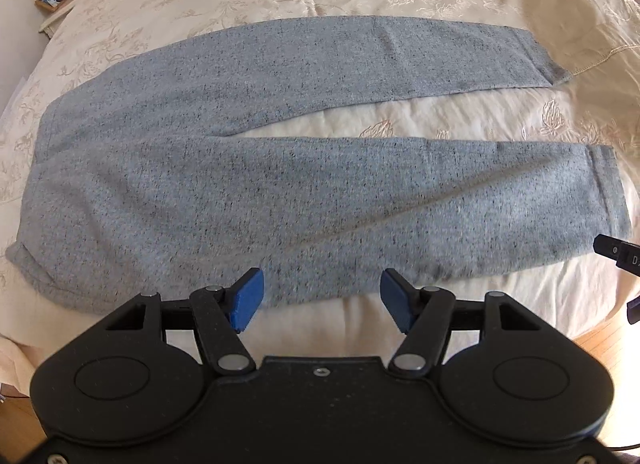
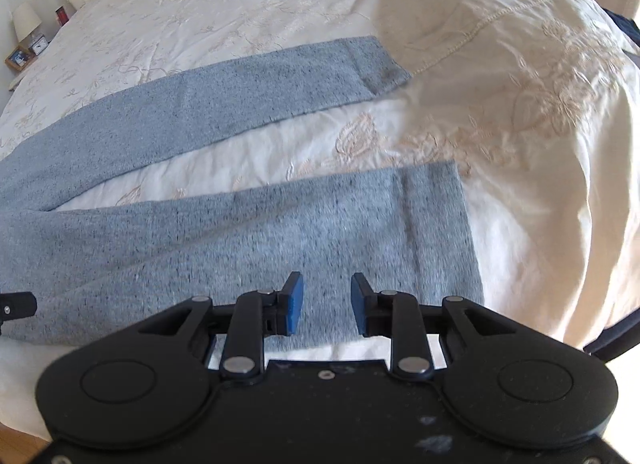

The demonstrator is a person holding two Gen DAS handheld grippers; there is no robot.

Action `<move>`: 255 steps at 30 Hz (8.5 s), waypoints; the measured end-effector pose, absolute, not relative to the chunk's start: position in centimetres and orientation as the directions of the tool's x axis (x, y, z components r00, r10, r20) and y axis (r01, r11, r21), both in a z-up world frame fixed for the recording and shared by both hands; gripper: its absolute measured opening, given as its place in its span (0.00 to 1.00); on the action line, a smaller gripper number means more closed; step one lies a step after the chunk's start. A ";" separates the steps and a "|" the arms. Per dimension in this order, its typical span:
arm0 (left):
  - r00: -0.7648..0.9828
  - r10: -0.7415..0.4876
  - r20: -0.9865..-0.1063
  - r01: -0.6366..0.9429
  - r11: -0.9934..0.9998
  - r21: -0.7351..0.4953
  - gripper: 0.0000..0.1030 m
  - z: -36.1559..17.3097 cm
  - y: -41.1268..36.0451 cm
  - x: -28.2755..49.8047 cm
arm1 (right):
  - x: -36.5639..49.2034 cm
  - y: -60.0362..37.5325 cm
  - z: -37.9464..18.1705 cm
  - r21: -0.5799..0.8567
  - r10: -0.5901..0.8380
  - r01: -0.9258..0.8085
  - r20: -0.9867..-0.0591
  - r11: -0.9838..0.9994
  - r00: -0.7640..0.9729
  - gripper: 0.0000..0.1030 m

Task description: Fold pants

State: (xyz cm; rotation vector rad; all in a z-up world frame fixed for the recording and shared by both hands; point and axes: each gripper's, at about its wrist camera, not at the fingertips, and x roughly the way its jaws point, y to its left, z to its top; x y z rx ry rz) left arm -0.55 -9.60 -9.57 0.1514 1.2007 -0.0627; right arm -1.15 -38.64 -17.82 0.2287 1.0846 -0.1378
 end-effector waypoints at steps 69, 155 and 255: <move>0.329 0.251 -0.910 -0.171 0.964 0.204 0.66 -11.0 -4.9 -3.0 | -4.0 -49.6 -19.2 0.401 0.142 0.474 -0.859 0.784 0.492 0.05; 0.331 0.255 -0.908 -0.303 0.940 0.154 0.04 -15.8 3.9 35.3 | 30.0 -48.6 -18.6 0.301 -0.023 0.615 -0.887 0.729 0.462 0.06; 0.325 0.448 -0.833 -0.213 0.892 0.398 0.14 -19.7 -0.2 38.5 | 22.7 -55.3 -17.2 0.487 0.273 0.280 -0.784 0.827 0.558 0.04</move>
